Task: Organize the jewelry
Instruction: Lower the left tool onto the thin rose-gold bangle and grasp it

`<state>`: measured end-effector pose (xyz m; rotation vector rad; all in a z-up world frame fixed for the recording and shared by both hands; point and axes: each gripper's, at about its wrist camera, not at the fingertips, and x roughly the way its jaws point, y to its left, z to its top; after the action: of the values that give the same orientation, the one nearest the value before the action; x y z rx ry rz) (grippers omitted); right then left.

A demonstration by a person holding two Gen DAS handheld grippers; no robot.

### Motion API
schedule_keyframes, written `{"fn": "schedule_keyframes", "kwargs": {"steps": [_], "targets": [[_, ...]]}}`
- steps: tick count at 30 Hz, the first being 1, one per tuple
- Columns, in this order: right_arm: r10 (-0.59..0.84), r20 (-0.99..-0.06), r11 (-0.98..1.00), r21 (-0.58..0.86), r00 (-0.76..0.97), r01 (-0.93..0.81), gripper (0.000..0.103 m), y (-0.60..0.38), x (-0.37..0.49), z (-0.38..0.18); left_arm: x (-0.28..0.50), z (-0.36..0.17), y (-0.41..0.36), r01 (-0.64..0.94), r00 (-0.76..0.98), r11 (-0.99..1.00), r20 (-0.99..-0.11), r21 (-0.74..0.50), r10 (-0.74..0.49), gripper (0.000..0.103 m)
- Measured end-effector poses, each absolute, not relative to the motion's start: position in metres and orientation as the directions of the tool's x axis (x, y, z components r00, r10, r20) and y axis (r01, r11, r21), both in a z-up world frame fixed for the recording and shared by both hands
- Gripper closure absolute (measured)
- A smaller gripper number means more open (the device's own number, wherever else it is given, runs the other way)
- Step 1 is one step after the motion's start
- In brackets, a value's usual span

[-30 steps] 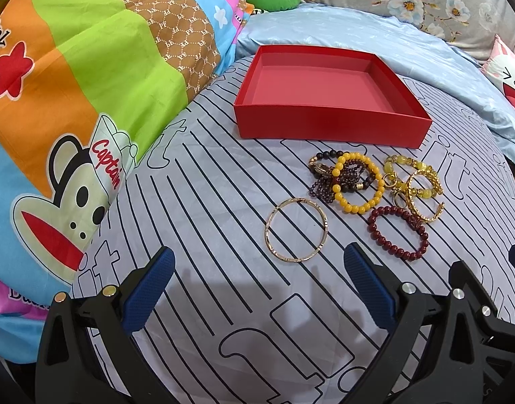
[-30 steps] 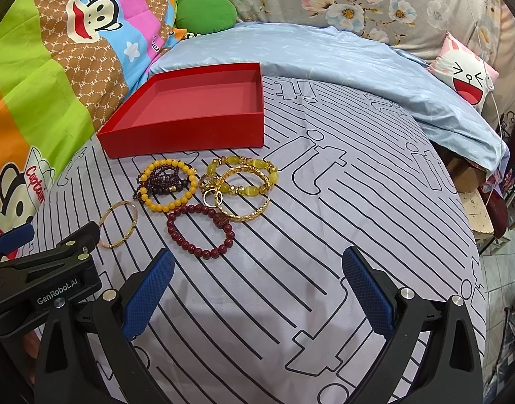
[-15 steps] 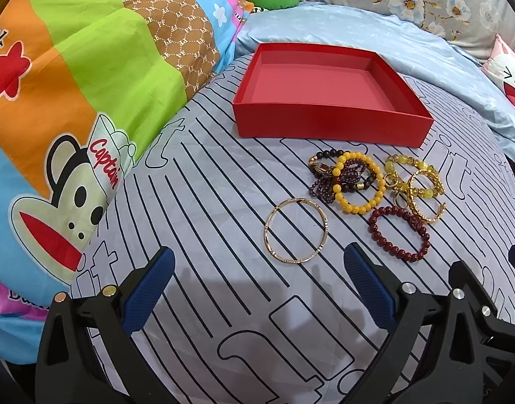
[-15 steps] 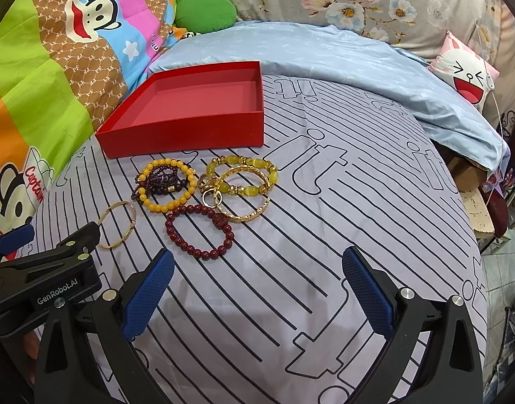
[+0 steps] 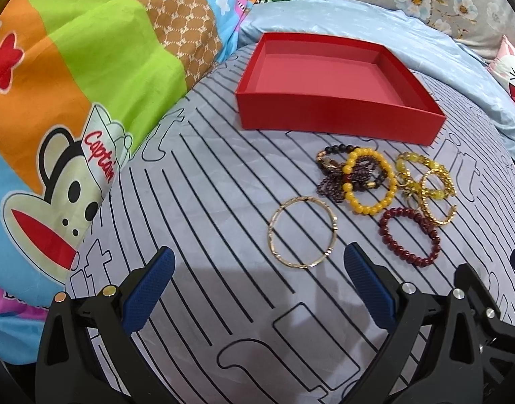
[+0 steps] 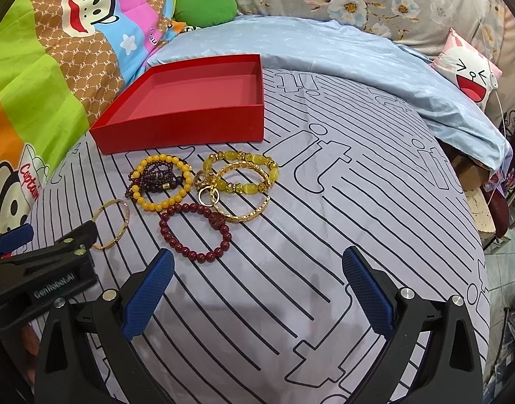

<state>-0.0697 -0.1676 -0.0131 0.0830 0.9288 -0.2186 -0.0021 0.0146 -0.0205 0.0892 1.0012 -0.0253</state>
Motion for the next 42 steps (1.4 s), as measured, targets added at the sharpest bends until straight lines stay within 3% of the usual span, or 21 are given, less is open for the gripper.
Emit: {"fn": "schedule_keyframes", "kwargs": {"steps": [9, 20, 25, 32, 42], "targets": [[-0.162, -0.817, 0.967, -0.019, 0.554, 0.255, 0.007, -0.183, -0.062, -0.023, 0.005, -0.038, 0.044, 0.019, 0.523, 0.999, -0.852, 0.047, 0.031, 0.007], [-0.173, -0.821, 0.963, -0.025, 0.545, 0.268, 0.007, -0.189, -0.054, -0.025, 0.01, -0.048, 0.0, 0.165, 0.515, 0.986, -0.855, 0.031, -0.059, 0.008], [-0.176, -0.822, 0.961, -0.025, 0.542, 0.274, 0.007, -0.193, -0.051, -0.026, 0.016, -0.056, -0.007, 0.175, 0.498, 0.985, -0.863, 0.001, -0.088, 0.019], [-0.168, -0.826, 0.964, -0.022, 0.539, 0.266, 0.007, -0.191, -0.045, -0.027, 0.022, -0.051, -0.012, 0.214, 0.502, 0.977, -0.855, -0.018, -0.126, 0.05], [-0.148, -0.823, 0.971, -0.016, 0.549, 0.237, 0.007, -0.183, -0.03, -0.028, 0.028, -0.047, -0.003, 0.198, 0.499, 0.98, -0.856, -0.039, -0.135, 0.05]]}}
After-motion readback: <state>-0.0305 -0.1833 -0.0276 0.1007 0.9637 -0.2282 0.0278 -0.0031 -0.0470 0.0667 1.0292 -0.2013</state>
